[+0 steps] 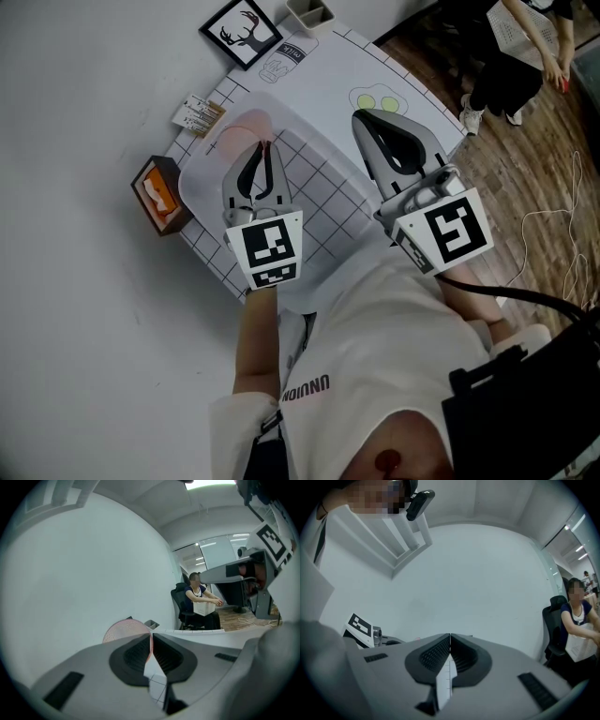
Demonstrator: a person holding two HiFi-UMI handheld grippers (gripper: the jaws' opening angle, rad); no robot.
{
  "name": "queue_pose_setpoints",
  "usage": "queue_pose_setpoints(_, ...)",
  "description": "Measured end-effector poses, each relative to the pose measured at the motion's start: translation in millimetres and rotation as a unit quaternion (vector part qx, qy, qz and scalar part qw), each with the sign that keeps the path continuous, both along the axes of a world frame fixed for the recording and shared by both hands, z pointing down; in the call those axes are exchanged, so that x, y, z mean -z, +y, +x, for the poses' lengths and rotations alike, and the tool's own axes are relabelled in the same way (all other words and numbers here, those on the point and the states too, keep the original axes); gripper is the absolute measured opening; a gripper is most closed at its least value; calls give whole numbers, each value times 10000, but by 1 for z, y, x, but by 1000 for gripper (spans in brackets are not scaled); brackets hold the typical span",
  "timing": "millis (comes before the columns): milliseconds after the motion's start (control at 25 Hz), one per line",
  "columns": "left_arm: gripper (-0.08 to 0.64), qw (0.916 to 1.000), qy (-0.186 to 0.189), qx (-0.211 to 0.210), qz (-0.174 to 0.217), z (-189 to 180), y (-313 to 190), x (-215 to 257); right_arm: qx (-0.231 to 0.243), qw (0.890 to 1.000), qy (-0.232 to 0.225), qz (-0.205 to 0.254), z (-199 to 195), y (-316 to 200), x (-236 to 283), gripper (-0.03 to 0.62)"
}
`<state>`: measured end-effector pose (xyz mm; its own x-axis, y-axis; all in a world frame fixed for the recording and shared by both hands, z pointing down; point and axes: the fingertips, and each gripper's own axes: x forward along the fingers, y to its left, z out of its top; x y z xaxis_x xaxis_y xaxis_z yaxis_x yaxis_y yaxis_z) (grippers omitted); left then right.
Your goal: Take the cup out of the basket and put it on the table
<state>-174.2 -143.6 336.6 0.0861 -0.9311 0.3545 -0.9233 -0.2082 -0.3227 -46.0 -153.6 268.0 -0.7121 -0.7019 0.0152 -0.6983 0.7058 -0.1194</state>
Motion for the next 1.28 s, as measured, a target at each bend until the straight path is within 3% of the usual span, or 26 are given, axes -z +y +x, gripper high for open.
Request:
queue_pose_setpoints(920,29,9978,166,237,604,-4,7,25,43,10000,32,51,-1,1,0,20)
queue_pose_setpoints(1280,29,9973,191,274,659,-6,9,28,91,9999,114,89,-5,2,1,18)
